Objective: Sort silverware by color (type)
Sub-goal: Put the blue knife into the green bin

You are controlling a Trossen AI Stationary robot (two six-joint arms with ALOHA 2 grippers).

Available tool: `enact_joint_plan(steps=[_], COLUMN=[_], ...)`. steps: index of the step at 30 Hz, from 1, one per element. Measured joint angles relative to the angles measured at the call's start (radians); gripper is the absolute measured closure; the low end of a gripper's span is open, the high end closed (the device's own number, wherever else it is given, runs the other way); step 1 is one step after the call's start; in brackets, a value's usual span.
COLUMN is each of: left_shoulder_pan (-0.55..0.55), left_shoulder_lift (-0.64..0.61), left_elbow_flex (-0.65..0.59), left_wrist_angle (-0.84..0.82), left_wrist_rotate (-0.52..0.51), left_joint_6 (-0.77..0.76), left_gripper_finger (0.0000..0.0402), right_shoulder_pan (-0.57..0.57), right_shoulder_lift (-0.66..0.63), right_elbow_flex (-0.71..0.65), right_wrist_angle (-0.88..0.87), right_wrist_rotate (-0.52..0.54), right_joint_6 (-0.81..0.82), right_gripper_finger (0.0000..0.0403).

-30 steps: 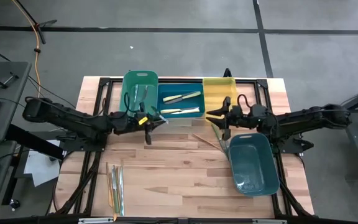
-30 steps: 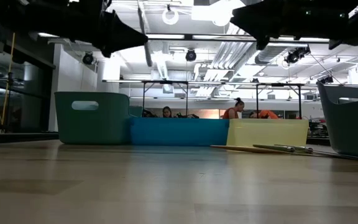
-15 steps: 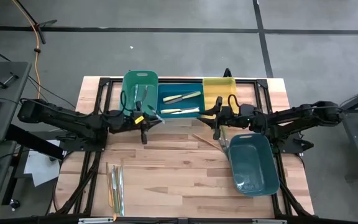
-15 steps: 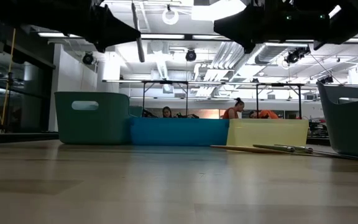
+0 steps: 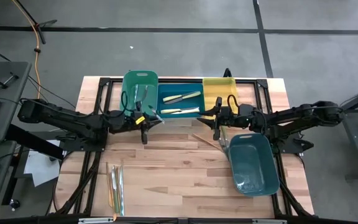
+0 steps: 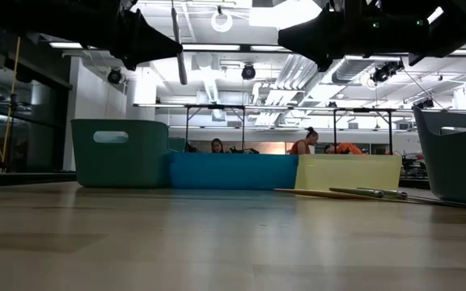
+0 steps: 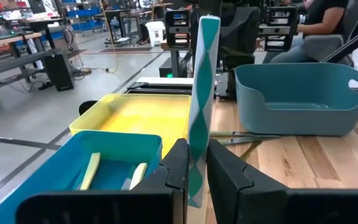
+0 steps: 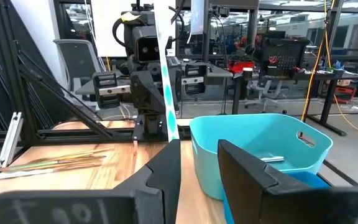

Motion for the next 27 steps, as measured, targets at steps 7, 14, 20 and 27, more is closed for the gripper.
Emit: enact_joint_plan(steps=[7, 14, 20, 27], left_shoulder_pan=[0.007, 0.212, 0.457, 0.639], left_shoulder_lift=[0.000, 0.013, 0.086, 0.203], left_elbow_flex=[0.003, 0.230, 0.390, 0.402], left_wrist_angle=[-0.005, -0.468, -0.885, -1.045], left_wrist_rotate=[-0.213, -0.312, -0.153, 0.205], left_joint_6=[-0.023, -0.065, -0.222, -0.294], left_gripper_finger=[0.0375, 0.0376, 0.0376, 0.0375], right_shoulder_pan=[0.000, 0.000, 0.000, 0.000], right_shoulder_lift=[0.000, 0.000, 0.000, 0.000], right_elbow_flex=[0.000, 0.000, 0.000, 0.000], right_wrist_angle=[0.003, 0.011, 0.011, 0.011], right_wrist_rotate=[0.000, 0.000, 0.001, 0.001], right_joint_6=[0.002, 0.003, 0.003, 0.002], right_gripper_finger=[0.0300, 0.0300, 0.0300, 0.0300])
